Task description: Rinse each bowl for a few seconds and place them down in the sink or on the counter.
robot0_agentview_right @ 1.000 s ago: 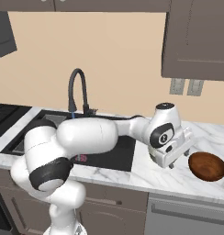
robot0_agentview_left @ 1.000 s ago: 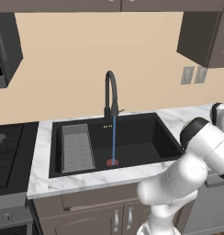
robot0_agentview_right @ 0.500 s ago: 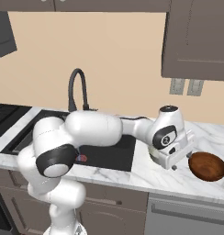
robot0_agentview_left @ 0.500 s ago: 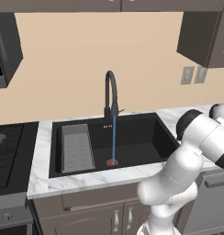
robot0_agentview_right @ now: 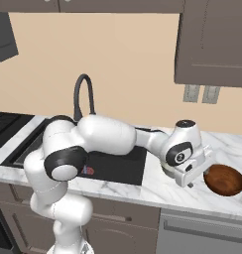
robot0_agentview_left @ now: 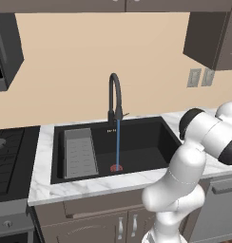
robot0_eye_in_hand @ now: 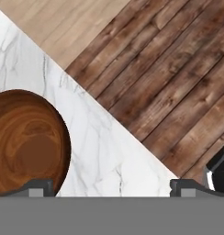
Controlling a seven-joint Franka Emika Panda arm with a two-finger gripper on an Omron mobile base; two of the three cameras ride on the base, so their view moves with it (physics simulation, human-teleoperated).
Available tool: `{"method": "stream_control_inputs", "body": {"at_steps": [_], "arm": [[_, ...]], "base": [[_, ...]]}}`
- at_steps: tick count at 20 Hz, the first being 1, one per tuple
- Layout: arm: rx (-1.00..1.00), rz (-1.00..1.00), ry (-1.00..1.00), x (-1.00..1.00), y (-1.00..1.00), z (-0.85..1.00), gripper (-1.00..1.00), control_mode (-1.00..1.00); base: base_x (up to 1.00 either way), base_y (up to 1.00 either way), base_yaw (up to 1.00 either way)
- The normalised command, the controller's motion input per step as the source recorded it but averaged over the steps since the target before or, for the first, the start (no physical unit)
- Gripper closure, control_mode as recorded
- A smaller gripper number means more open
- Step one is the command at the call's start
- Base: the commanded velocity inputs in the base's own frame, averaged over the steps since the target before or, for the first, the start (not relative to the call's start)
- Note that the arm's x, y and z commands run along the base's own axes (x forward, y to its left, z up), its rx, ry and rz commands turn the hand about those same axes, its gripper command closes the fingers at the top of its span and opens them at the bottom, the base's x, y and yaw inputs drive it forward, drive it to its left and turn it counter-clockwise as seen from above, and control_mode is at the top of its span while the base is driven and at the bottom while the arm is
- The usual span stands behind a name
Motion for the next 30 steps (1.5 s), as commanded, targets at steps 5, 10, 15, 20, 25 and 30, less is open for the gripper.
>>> {"method": "stream_control_inputs", "body": {"at_steps": [5,10,15,20,25,30], "arm": [[0.0,0.0,0.0,0.18,-0.06,-0.13,-1.0,-1.0],[0.01,0.0,0.0,0.21,-0.09,-0.14,-1.0,-1.0],[0.04,0.0,0.0,0.14,-0.18,-0.16,-1.0,-1.0],[0.05,0.0,0.0,0.07,-0.18,-0.17,-1.0,-1.0],[0.04,0.0,0.0,0.14,-0.14,-0.12,-1.0,-1.0],[0.04,0.0,0.0,0.17,-0.16,-0.02,-1.0,-1.0]], "base": [[0.0,0.0,0.0],[0.0,0.0,0.0],[0.0,0.0,0.0],[0.0,0.0,0.0],[0.0,0.0,0.0],[0.0,0.0,0.0]]}}
